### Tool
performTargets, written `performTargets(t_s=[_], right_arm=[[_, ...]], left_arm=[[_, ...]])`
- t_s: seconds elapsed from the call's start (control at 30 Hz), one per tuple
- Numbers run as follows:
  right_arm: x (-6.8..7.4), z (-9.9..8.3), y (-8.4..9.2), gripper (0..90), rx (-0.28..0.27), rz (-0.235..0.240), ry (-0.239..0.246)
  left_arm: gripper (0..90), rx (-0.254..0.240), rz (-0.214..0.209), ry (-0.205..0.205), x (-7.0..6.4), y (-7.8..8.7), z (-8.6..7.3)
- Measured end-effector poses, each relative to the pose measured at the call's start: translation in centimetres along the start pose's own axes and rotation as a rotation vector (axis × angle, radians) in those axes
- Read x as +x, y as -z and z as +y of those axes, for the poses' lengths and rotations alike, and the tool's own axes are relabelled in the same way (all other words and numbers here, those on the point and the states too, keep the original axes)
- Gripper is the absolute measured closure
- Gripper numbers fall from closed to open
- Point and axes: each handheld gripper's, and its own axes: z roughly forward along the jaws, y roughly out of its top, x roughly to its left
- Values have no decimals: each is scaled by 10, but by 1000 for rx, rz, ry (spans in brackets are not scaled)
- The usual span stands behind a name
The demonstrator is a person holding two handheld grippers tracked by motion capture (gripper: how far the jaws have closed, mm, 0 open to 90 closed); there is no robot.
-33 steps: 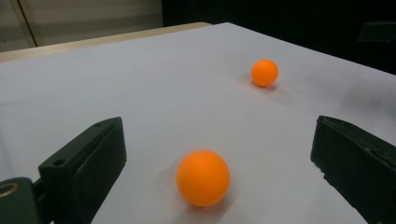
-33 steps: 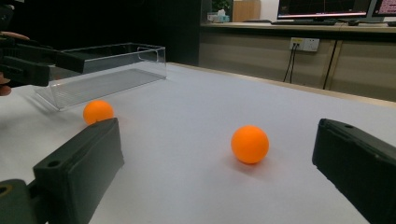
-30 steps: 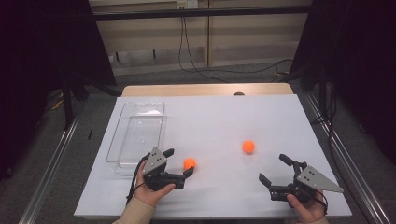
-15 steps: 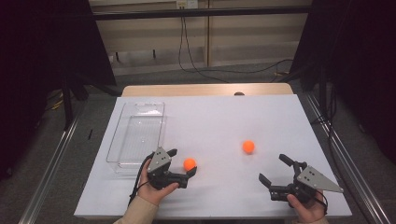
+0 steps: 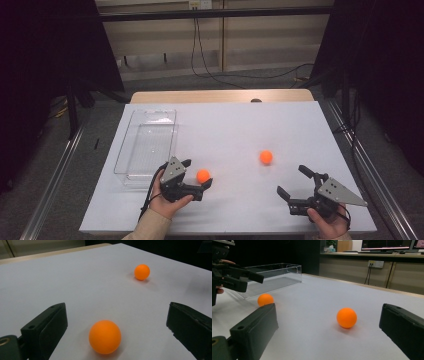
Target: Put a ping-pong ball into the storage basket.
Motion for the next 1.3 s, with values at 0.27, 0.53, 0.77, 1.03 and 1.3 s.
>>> performTargets(t_s=[0.27,0.53,0.77,1.03,1.3], right_arm=[[0,0,0,11,0,1,0],[0,0,0,12,1,4,-1],[0,0,0,12,2,5,-1],[1,0,0,11,2,6,0],[1,0,0,12,1,8,0]], left_arm=[[39,18,1,-13,-3,-4,0],[43,58,16,-11,-5,-8,1],[43,95,17,-10,-8,-13,1],[43,118,23,-3,-8,-17,0],[43,142,36,9,-8,-21,0]])
